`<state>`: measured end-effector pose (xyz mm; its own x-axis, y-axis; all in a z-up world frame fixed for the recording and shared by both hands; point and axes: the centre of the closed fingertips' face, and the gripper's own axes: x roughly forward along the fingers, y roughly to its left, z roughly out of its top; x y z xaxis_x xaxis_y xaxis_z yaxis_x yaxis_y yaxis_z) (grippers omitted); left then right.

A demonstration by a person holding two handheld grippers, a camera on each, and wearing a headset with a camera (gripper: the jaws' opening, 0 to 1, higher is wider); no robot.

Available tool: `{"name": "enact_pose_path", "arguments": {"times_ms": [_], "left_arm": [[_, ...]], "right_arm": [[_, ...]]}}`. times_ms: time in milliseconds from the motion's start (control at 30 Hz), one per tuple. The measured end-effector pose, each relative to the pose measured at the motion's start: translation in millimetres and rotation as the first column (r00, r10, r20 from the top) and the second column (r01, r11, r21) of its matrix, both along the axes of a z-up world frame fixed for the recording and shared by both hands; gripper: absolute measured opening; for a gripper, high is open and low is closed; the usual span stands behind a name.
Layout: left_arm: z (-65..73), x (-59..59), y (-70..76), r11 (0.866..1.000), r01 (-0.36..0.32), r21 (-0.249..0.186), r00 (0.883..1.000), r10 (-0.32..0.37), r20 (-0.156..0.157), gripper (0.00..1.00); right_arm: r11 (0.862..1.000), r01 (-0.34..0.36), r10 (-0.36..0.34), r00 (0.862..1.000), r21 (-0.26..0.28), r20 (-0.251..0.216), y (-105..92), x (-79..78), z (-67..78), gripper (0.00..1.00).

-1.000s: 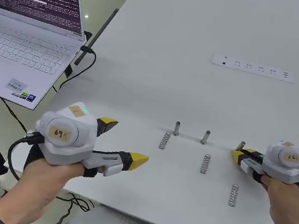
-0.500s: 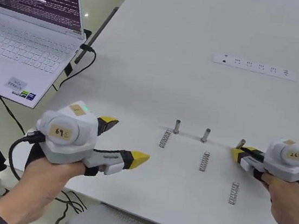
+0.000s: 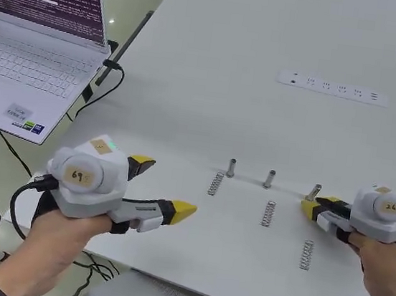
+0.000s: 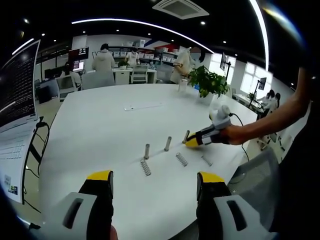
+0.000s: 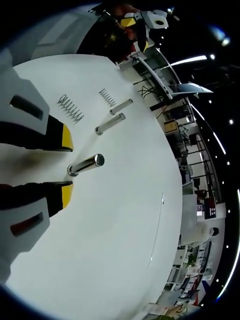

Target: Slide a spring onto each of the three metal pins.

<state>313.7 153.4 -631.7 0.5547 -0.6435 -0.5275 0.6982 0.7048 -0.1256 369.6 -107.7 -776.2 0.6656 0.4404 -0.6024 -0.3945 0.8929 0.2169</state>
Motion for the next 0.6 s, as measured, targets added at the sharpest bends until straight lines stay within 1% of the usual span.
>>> {"name": "enact_pose_path", "arguments": {"times_ms": [200,500,600], "left_arm": [[0.9,0.7,-1.9,1.0,0.0,-0.005,1.0,0.0,0.001,0.64],[4.1,2.1,-5.4,1.0,0.004,-0.009,1.0,-0.004,0.01,0.64],[4.2,3.8,-5.4,1.0,0.004,-0.011,1.0,-0.004,0.011,0.64]], "right_arm": [[1.0,0.003,-0.003,1.0,-0.006,-0.009,-0.8,-7.7,4.2,0.25],[1.0,0.006,-0.006,1.0,0.003,-0.011,-2.9,-21.0,12.8,0.27],[1.0,0.007,-0.007,1.0,0.003,-0.012,-7.9,-22.7,13.9,0.29]]}}
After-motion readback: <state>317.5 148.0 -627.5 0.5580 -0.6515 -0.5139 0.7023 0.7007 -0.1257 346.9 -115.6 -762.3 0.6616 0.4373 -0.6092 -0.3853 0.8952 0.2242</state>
